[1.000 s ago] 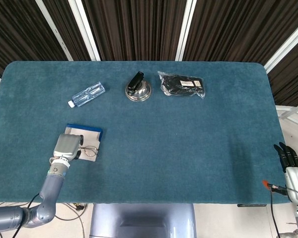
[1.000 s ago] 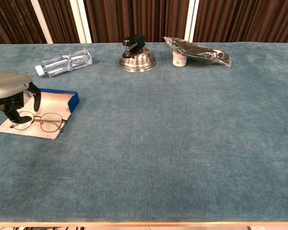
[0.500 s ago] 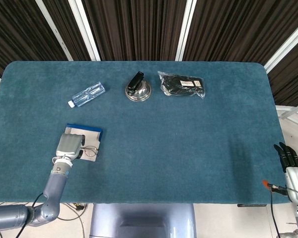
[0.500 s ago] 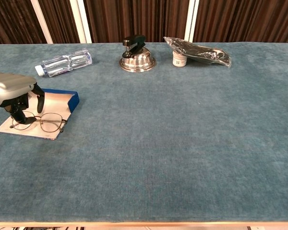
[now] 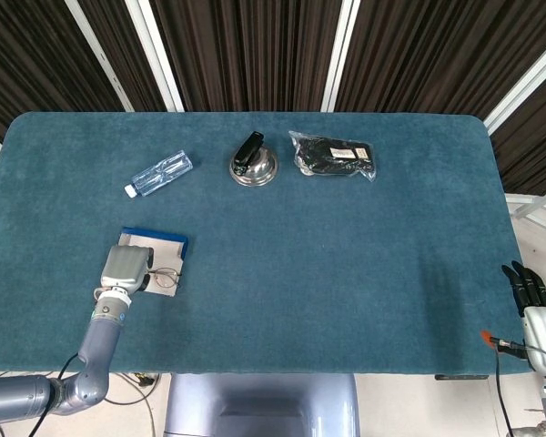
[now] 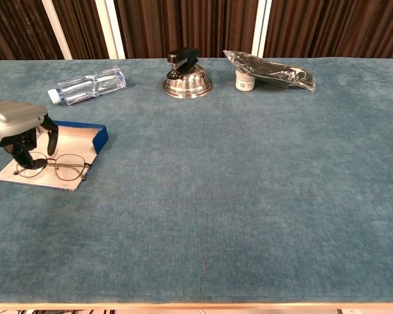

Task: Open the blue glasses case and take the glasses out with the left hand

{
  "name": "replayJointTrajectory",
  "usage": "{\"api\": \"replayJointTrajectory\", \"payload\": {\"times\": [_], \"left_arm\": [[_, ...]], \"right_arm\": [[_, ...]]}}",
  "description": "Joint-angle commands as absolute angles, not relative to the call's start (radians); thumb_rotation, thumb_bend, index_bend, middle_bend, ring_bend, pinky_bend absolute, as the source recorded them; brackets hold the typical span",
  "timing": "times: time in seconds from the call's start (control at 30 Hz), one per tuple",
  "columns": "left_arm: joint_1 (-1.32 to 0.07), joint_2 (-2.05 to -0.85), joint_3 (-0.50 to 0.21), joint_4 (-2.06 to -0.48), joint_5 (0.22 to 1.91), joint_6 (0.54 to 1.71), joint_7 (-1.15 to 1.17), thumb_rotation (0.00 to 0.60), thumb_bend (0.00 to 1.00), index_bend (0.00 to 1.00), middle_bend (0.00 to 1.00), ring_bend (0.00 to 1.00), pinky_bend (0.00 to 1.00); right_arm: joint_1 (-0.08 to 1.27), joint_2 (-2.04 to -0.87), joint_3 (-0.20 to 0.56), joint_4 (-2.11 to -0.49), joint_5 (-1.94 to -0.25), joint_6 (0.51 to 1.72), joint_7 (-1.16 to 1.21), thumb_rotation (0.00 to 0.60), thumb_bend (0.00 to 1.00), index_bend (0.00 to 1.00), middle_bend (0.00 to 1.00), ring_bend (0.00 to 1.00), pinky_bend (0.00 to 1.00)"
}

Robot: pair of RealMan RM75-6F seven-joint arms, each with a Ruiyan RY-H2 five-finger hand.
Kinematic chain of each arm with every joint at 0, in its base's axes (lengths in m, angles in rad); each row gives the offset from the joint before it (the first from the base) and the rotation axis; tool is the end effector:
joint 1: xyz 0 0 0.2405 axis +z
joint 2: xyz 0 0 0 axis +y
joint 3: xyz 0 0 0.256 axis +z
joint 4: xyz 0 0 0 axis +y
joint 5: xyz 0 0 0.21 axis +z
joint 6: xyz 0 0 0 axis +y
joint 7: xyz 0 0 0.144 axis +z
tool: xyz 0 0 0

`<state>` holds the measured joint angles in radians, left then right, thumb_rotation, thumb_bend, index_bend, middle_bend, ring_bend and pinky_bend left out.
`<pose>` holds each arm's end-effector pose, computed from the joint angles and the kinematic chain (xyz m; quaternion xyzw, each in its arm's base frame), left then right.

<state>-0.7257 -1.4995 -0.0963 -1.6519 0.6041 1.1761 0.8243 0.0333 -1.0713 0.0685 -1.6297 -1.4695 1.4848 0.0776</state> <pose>-0.2031 0.3158 0.0008 -0.7108 -0.4057 -0.1794 0.5459 -0.3223 -0.1685 0.1772 0.5603 -0.4166 0.3907 0.5999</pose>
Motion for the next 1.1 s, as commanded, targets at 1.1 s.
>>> {"api": "replayJointTrajectory", "payload": {"times": [1.1], "left_arm": [[-0.724, -1.530, -0.093, -1.618, 0.600, 1.167, 0.809, 0.600, 0.40, 0.54, 1.00, 1.00, 1.00]], "right_arm": [[0.034, -1.069, 0.068, -1.632, -1.467, 1.480, 0.080, 0.600, 0.19, 0.00, 0.00, 0.00, 0.21]]}}
